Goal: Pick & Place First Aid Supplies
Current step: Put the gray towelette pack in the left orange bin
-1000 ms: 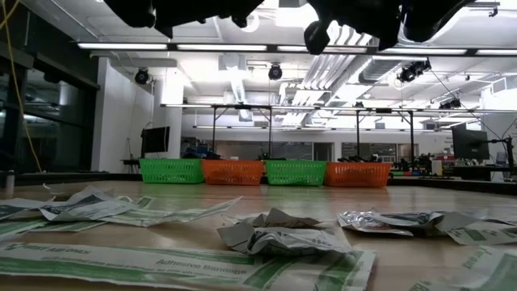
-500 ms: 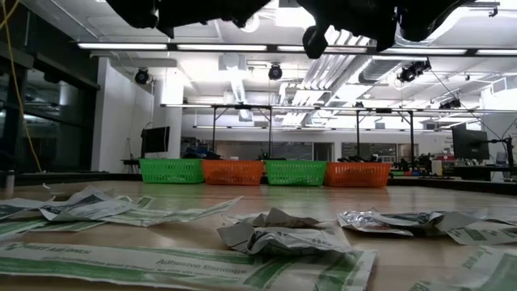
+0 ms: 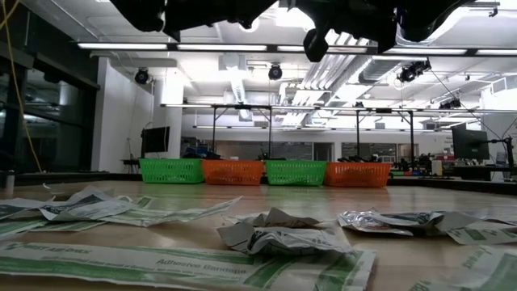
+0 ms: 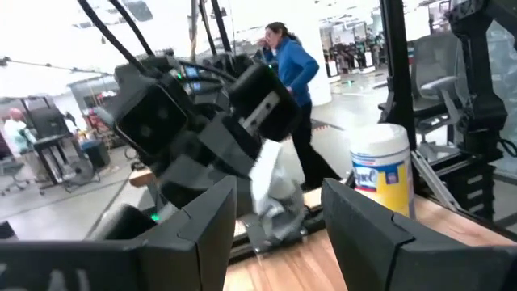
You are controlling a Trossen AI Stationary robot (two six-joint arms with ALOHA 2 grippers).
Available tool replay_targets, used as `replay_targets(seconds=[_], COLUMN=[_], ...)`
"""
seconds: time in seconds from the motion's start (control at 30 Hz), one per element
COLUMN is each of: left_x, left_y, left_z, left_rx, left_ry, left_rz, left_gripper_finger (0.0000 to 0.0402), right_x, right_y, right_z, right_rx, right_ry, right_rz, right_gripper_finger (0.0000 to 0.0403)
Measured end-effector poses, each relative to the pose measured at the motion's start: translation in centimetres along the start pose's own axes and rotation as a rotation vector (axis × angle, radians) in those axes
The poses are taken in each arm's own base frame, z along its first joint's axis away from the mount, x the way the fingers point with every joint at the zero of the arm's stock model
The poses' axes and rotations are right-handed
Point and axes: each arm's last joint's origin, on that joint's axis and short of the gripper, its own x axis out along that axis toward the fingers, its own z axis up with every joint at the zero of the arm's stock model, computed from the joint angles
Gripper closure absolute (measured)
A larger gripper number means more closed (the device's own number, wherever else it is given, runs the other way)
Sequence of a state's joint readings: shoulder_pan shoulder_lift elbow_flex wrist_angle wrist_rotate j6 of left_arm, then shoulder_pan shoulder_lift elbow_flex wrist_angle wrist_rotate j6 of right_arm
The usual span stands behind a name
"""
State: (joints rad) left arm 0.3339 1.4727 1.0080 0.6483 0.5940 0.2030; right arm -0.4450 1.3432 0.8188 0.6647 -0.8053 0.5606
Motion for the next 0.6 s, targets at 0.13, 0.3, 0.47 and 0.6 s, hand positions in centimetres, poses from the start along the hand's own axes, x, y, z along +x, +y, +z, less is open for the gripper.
replay_targets(seconds=[0.13,0.3,0.47,0.6], left_x=[1.6,3.0,3.1,3.0], left_y=[0.4,1.1,1.1,1.1], left_z=[-0.1,-0.5,-0.5,-0.3], left_rx=[0.004,-0.010,-0.017,-0.016], left_ry=[-0.004,0.026,0.038,0.029], left_rz=[-0.038,-0.111,-0.143,-0.160], left_gripper_finger=[0.0222,0.0222,0.0222,0.0222], right_x=[0.0,0.0,0.0,0.0], right_y=[0.0,0.0,0.0,0.0], right_z=[0.0,-0.1,-0.2,-0.2], right_rx=[0.002,0.005,0.011,0.012], right_ry=[0.004,0.011,0.021,0.022], right_rz=[0.000,0.004,0.013,0.013], right_gripper_finger=[0.0403,0.0403,0.0403,0.0403])
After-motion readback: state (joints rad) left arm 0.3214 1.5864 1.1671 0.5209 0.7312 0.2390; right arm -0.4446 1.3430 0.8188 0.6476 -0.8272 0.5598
